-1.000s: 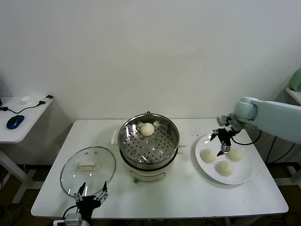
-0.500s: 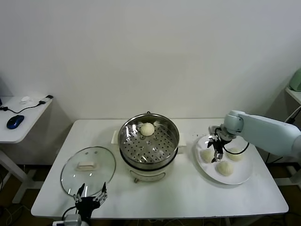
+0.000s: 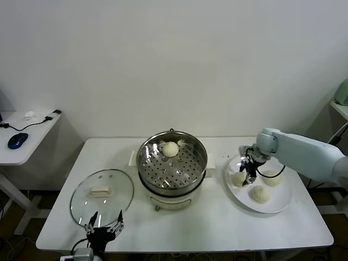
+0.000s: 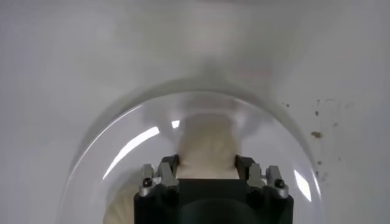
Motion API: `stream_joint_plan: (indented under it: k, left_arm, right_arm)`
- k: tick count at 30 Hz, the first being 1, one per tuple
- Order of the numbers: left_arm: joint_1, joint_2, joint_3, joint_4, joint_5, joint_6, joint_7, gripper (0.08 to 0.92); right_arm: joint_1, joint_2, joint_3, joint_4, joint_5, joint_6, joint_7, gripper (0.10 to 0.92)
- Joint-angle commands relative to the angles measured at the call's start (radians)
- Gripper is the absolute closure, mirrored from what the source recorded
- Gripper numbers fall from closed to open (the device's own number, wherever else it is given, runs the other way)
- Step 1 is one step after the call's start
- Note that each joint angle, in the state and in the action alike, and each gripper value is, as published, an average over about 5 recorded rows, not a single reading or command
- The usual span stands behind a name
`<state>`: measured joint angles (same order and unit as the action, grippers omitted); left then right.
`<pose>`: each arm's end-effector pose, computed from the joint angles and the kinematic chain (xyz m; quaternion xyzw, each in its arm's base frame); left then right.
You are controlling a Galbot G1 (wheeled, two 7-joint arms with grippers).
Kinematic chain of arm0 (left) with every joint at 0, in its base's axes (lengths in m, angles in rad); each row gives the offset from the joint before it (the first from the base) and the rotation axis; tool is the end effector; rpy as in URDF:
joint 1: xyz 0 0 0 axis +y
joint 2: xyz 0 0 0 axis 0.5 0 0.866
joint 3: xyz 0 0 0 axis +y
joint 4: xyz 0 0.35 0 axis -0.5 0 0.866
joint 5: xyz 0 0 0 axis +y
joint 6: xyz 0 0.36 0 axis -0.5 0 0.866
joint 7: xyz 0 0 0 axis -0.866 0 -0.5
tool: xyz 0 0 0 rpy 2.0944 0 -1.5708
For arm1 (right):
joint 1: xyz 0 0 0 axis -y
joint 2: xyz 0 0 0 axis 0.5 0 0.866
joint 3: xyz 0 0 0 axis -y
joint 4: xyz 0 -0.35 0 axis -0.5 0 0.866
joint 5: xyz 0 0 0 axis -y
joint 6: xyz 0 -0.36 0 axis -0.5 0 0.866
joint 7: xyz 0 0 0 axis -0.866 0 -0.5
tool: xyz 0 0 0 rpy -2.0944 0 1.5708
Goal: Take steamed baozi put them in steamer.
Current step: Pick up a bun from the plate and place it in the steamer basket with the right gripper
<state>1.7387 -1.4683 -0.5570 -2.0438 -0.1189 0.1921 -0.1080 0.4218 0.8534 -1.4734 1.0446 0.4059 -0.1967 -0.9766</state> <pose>0.1294 0.0297 -0.3459 0.0444 -0.9780 -0.0047 0.2036 0.5702 -0.1354 -0.1876 0.5054 -0.5422 0.5028 0.4447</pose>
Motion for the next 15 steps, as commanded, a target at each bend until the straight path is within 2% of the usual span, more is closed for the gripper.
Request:
stream_joint_plan:
  k: [1, 8, 12, 15]
  left_arm:
    - [0.001, 0.002, 0.001, -0.005, 0.001, 0.002, 0.001, 0.177]
    - [-0.009, 0.008, 0.008, -0.006, 0.003, 0.008, 0.003, 0.177]
    - [-0.015, 0.011, 0.01, -0.007, 0.003, 0.01, 0.004, 0.177]
    - [-0.018, 0.013, 0.011, -0.008, 0.003, 0.01, 0.004, 0.177]
  right_arm:
    - [0.34, -0.017, -0.206, 0.114, 0.152, 0.017, -0.065, 0.391]
    - [0.771, 0.092, -0.372, 0.224, 0.474, -0.016, -0.148, 0.389]
    - [0.811, 0.189, -0.304, 0.356, 0.642, -0.112, -0.07, 0.389]
    - [0.768, 0.286, -0.22, 0.426, 0.709, -0.175, 0.013, 0.391]
